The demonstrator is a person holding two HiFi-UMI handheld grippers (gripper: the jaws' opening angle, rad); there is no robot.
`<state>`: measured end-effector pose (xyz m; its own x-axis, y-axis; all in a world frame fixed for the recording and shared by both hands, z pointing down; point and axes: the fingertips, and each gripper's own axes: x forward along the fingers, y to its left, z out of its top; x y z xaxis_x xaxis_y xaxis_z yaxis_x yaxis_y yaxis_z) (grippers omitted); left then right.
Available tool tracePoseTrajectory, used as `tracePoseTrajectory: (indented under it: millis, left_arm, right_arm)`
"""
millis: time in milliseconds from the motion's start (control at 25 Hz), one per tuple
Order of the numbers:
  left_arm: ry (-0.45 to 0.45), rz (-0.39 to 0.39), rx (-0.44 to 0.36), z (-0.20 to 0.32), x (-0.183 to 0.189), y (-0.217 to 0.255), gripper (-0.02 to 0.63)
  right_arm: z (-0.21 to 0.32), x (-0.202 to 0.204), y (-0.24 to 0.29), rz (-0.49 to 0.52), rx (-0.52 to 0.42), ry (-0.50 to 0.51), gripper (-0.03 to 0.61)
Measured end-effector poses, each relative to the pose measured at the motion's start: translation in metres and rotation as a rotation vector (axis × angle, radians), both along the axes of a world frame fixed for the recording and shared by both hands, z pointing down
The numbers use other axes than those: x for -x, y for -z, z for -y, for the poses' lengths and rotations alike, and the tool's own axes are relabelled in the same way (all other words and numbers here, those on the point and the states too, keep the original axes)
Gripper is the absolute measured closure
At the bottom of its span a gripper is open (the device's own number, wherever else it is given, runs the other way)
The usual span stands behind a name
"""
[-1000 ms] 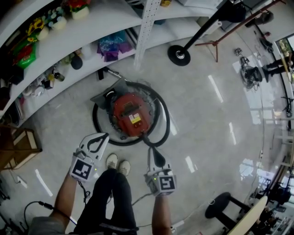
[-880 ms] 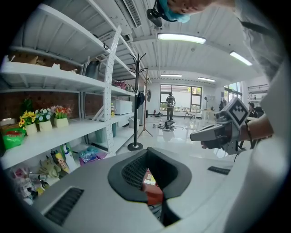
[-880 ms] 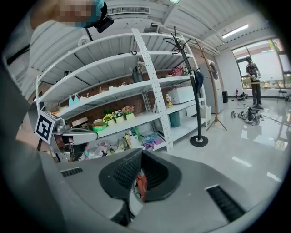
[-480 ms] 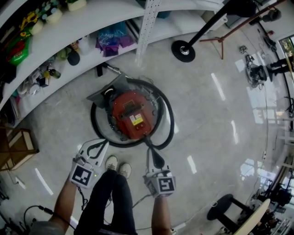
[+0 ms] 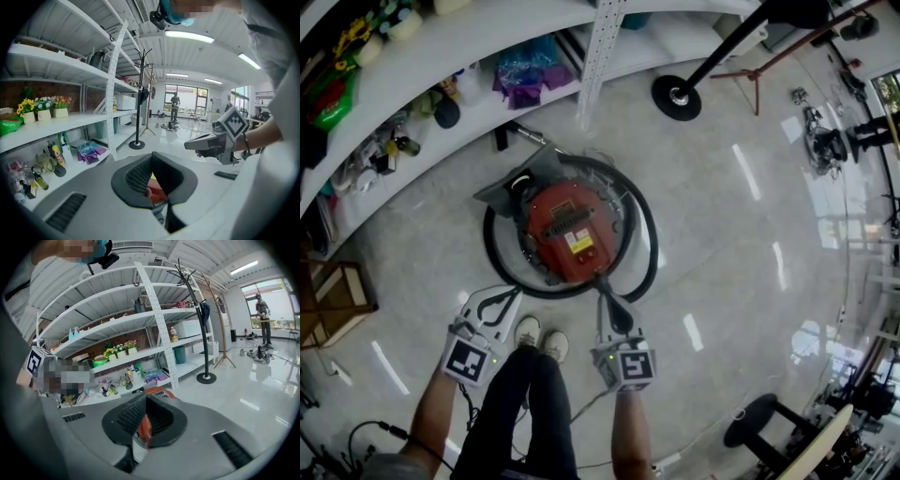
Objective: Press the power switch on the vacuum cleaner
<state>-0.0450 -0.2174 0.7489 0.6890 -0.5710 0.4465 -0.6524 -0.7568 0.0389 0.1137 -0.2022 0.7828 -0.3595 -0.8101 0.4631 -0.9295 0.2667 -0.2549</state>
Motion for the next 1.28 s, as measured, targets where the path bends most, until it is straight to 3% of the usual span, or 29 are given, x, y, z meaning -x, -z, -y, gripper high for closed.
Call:
tracePoseTrajectory:
  millis: [680,1280]
  left_arm:
    - [0.004,0.011,0.01,0.002,0.005,-0.004,0.606]
    - [-0.01,0.027,0.02,0.003,0.005,-0.018,0.606]
  right_arm:
    - [0.044,0.004,-0.073,-0.058,0.065,0.037,0.566]
    - [0.065,0.003,-0.126,-0.042,0.114,0.021,0.566]
